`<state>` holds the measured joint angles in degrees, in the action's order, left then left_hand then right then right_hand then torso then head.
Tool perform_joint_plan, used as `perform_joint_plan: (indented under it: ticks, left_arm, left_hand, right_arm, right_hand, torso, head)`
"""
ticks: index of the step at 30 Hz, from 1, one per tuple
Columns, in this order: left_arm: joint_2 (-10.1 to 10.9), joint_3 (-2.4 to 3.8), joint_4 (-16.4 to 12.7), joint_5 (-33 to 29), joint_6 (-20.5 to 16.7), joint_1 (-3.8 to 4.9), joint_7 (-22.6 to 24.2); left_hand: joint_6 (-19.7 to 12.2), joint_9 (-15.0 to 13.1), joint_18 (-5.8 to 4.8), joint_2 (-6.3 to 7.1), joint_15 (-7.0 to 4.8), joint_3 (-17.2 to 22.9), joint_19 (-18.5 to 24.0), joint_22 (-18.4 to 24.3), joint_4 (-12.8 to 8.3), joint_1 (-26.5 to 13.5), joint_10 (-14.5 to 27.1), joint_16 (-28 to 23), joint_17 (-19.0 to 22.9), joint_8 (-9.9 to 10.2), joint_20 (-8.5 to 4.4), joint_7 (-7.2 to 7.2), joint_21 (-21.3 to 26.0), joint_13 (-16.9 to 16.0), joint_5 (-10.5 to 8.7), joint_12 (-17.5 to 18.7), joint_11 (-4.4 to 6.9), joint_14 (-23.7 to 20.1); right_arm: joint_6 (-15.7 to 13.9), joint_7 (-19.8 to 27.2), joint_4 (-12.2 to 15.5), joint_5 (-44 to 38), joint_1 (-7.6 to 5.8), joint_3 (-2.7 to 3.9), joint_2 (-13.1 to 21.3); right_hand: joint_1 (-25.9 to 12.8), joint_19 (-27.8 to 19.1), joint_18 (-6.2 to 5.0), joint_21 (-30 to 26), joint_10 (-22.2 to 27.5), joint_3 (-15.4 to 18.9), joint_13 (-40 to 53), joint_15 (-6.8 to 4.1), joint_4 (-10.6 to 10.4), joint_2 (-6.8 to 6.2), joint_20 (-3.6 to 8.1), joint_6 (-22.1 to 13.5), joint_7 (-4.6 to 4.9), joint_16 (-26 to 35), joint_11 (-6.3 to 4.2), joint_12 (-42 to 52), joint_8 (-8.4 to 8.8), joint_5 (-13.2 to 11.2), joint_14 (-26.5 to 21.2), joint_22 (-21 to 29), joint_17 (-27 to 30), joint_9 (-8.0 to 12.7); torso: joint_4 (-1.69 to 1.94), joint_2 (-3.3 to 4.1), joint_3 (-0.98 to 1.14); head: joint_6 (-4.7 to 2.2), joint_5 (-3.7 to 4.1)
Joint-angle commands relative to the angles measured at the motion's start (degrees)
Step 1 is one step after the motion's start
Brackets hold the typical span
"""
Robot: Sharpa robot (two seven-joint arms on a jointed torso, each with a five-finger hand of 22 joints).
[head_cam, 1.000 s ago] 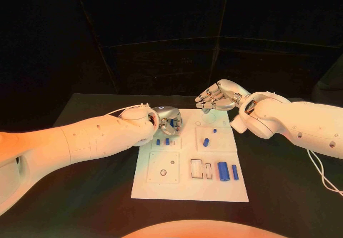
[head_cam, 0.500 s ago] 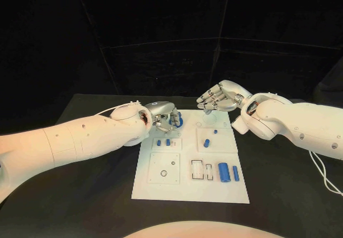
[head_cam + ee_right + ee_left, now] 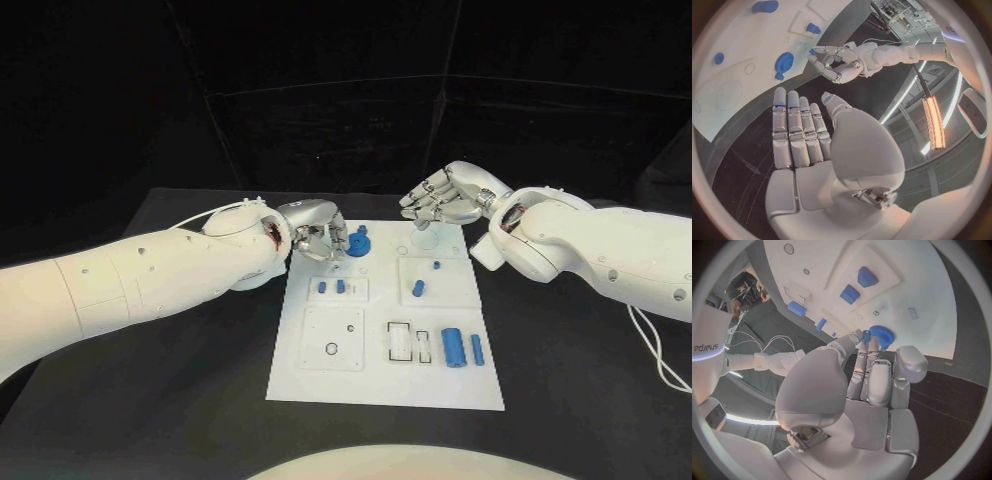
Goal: Assemble the parts on the task board
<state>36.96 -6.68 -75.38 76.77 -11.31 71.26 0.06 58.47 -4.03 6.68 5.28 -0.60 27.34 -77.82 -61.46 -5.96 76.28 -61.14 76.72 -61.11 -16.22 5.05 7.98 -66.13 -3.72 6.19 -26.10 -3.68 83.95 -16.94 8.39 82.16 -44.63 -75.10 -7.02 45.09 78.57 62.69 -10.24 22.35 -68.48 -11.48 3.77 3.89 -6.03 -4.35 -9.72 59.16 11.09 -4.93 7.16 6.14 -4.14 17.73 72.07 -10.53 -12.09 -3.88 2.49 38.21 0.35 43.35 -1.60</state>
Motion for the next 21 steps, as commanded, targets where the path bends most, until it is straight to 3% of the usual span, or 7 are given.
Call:
perform_joint_plan:
  ticks: [1, 21]
  left_arm:
    - [0.01, 0.04, 0.52, -0.36, 2.8, 0.03, -0.09]
    - [-1.04, -0.17, 3.15, -0.36, 4.67, -0.85, -0.51]
  left_hand:
    - [0.41, -0.05, -0.3, 0.37, -0.18, -0.21, 0.14, 0.08, 0.47, -0.5, -0.58, -0.06, 0.11, 0.38, 0.18, -0.18, 0.09, -0.09, 0.18, 0.55, -0.06, -0.16]
    - [0.51, -0.05, -0.35, 0.49, -0.21, -0.33, 0.05, -0.21, 0.54, -0.65, -0.73, -0.06, 0.17, 0.56, 0.18, -0.23, -0.13, -0.1, 0.19, 0.79, -0.03, -0.18]
  right_arm:
    - [-0.3, 0.48, 0.04, 0.0, -0.1, 0.03, -0.03]
    - [-0.28, 0.48, 0.08, 0.0, -0.1, 0.03, -0.06]
  right_hand:
    - [0.3, 0.2, -0.19, -0.29, 0.41, -0.34, -0.02, 0.12, -0.08, 0.32, 0.01, -0.39, -0.1, -0.19, -0.12, 0.31, -0.15, 0.25, -0.18, 0.1, 0.08, -0.08]
    - [0.3, 0.2, -0.19, -0.29, 0.41, -0.34, -0.02, 0.12, -0.08, 0.32, 0.01, -0.39, -0.1, -0.19, -0.12, 0.31, -0.15, 0.25, -0.18, 0.1, 0.08, -0.08]
  torso:
    - [-0.15, -0.02, -0.03]
    - [-0.17, 0.01, -0.02]
  head:
    - [0.07, -0.02]
    - [0.05, -0.07]
